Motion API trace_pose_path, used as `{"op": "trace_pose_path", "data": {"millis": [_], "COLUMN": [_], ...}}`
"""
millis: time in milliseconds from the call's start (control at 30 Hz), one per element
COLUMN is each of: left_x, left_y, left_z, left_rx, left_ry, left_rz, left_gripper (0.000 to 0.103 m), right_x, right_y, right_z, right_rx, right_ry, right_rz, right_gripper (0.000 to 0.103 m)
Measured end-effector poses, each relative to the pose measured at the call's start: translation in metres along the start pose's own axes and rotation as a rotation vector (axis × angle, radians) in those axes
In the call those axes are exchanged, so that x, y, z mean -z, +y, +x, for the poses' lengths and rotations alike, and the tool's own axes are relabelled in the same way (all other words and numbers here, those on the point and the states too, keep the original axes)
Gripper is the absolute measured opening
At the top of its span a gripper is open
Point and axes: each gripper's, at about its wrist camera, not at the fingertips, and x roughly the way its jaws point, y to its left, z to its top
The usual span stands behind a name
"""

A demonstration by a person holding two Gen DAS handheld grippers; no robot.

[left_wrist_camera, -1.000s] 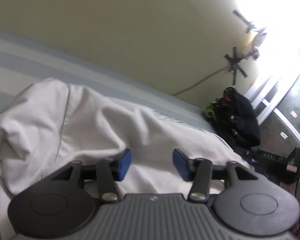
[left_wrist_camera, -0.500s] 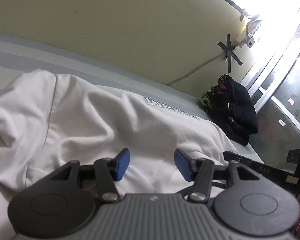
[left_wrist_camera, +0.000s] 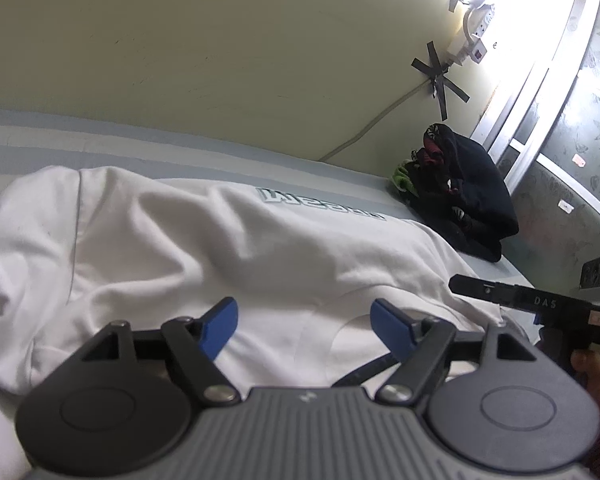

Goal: Fold small clothes

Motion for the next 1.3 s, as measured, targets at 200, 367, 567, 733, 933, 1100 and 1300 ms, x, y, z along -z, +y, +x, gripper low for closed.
{"op": "trace_pose_path", "data": {"millis": [200, 367, 567, 733, 933, 1100, 1300], "left_x": [0.000, 0.000, -0.001, -0.001, 0.001, 0.004, 0.008], "left_y": [0.000, -0.001, -0.004, -0.005, -0.016, -0.020, -0.023], "left_z": [-0.002, 0.000, 0.003, 0.003, 0.007, 0.005, 0.000], "left_rx": [0.005, 0.002, -0.004, 0.002, -0.049, -0.067, -0.073], "left_ry": [-0.012, -0.006, 0.016, 0.023, 0.035, 0.035, 0.020], "left_rz": [-0.005, -0.002, 0.024, 0.024, 0.080, 0.108, 0.119], "left_gripper": [0.101, 0.103, 0.103, 0.103, 0.103, 0.103, 0.103], "right_x": [0.001, 0.001, 0.001, 0.001, 0.001, 0.001, 0.001], "right_y": [0.000, 0.001, 0.001, 0.001, 0.001, 0.002, 0.002], "right_z": [-0.001, -0.002, -0.002, -0.003, -0.003, -0.004, -0.004], "right_rx": [-0.003, -0.003, -0.004, -0.007, -0.012, -0.014, -0.014], "right_ry": [-0.002, -0.004, -0.004, -0.005, -0.006, -0.008, -0.009], "right_rz": [0.005, 0.008, 0.009, 0.013, 0.018, 0.020, 0.021], "right_gripper": [0.051, 0.051, 0.052, 0.052, 0.053, 0.054, 0.055]}}
